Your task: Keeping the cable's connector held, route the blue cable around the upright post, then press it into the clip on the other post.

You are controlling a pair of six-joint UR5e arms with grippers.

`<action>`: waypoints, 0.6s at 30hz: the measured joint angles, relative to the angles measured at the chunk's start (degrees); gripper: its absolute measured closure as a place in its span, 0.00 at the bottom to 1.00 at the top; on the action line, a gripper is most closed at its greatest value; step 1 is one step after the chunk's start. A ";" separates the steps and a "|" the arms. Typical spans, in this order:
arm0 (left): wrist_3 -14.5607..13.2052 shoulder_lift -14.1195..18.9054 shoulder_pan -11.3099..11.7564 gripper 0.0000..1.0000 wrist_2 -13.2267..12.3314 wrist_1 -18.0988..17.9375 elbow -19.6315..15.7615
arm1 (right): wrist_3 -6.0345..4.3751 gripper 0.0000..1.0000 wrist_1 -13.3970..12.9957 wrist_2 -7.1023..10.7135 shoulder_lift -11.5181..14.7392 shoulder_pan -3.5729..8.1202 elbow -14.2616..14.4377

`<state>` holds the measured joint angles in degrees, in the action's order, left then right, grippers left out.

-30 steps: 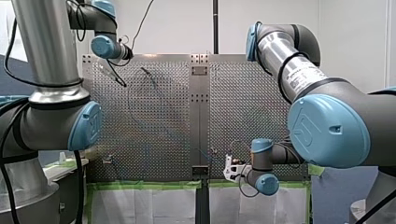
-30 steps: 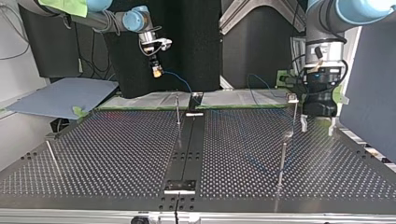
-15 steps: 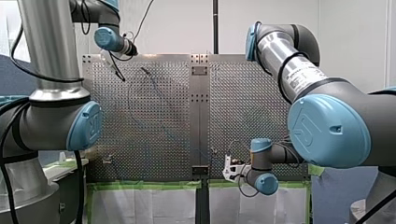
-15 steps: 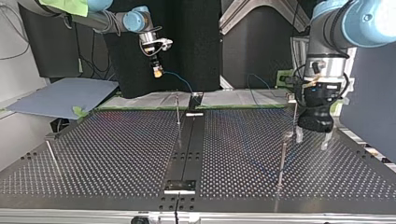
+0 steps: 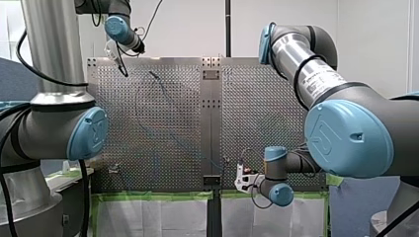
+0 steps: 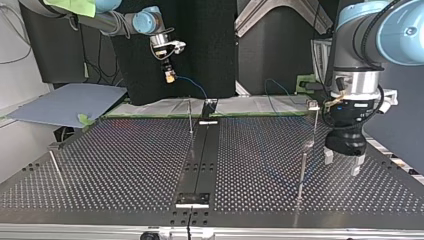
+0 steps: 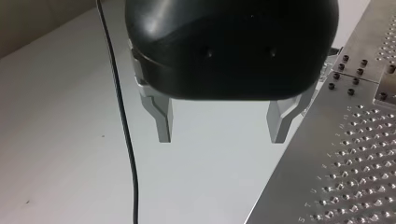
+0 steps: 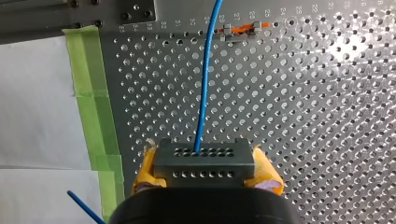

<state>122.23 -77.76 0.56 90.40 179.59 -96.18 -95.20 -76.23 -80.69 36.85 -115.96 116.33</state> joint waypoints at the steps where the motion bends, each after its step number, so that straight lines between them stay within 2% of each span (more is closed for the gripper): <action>1: -0.74 -0.01 -0.15 0.00 0.01 0.75 0.37 | 0.00 1.00 0.04 0.00 0.00 -0.03 0.00; 9: -4.95 -0.60 -1.24 0.00 0.09 4.95 0.90 | 0.00 1.00 0.18 -0.01 -0.02 -0.13 0.00; 18: -10.01 -3.00 -2.74 0.00 0.12 10.01 0.91 | 0.00 1.00 0.26 -0.01 0.00 -0.37 0.00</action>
<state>112.22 -80.76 -2.17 90.53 189.59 -95.26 -95.20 -75.97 -80.70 36.85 -116.33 116.33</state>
